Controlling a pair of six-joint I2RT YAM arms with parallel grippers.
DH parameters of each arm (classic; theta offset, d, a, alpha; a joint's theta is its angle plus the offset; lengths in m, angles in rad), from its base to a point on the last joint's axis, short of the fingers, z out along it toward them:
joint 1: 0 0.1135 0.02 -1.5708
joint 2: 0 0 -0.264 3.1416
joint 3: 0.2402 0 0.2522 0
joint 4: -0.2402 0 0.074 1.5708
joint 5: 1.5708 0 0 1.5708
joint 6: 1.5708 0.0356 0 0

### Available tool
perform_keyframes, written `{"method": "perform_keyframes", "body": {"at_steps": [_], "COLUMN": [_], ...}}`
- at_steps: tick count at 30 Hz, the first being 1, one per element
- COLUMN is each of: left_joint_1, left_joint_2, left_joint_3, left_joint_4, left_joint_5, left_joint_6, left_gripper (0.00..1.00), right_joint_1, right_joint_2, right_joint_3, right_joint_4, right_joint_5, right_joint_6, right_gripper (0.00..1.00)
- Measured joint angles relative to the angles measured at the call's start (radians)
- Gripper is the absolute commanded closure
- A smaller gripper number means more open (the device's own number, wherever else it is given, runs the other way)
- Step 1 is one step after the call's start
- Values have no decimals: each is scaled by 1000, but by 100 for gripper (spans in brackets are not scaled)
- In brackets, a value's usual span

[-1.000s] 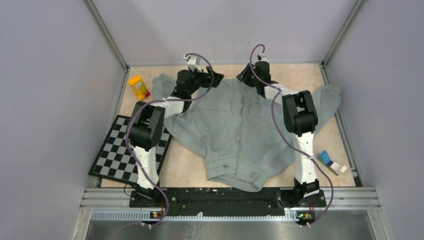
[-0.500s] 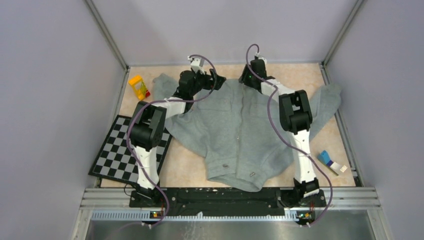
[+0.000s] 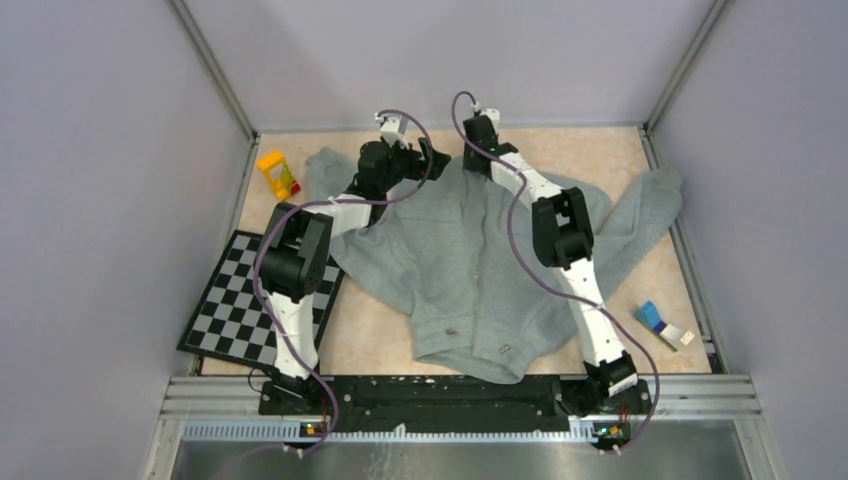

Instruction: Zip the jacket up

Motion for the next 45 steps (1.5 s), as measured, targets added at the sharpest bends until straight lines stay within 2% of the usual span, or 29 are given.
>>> {"method": "perform_keyframes", "body": {"at_steps": [3,6,13,16,20,26,37,45], "left_joint_1": [0,0,5,10,16,27,27,27], "left_joint_2": [0,4,127,222,316,369,408,451], "left_joint_3": [0,7,183,318,417,425,448,475], "left_joint_4": [-3,-15,-74,-117,-123,-126,-103,-69], "left_joint_5": [-2,7,114,187,276,337,386,433], "left_joint_6": [0,-2,-20,-41,-98,-181,-219,-281], "left_gripper": [1,1,2,5,8,12,22,21], "right_joint_1": [0,0,-22,-51,-105,-136,-124,-123], "right_joint_2": [0,-21,-159,-216,-259,-272,-371,-396], "right_joint_3": [-2,-69,-389,-530,-650,-701,-769,-799], "right_joint_4": [6,90,375,514,672,799,855,868], "right_joint_5": [1,-27,-151,-269,-420,-516,-542,-542], "right_joint_6": [-15,-30,-28,2,37,58,206,299], "right_gripper": [84,100,100,100,100,100,100,100]}}
